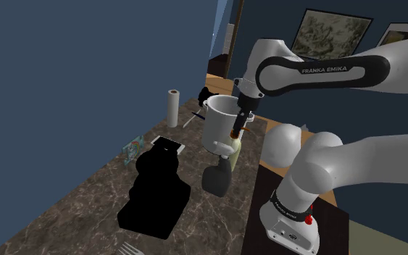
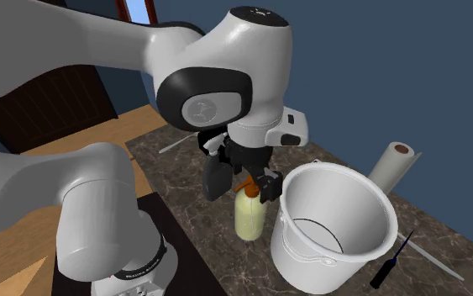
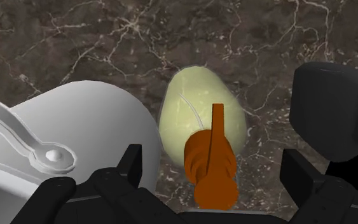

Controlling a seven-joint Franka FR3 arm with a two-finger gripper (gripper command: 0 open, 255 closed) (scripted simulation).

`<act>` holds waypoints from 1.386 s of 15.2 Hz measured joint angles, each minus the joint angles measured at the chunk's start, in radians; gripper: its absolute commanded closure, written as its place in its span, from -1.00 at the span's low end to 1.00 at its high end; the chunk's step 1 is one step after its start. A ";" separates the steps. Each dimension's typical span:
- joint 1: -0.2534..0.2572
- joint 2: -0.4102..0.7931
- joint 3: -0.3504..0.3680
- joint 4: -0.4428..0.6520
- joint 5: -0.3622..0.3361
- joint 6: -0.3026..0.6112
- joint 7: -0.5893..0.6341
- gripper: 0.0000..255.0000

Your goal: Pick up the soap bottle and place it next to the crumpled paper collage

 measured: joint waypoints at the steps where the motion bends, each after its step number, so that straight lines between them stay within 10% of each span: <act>1: 0.000 0.002 -0.001 -0.011 -0.001 0.013 0.000 -1.00; 8: 0.001 0.011 -0.001 -0.029 -0.001 0.043 0.001 -1.00; 9: 0.001 0.011 0.000 -0.029 -0.001 0.044 0.001 1.00; 21: -0.002 -0.003 0.010 -0.002 0.012 0.023 -0.002 1.00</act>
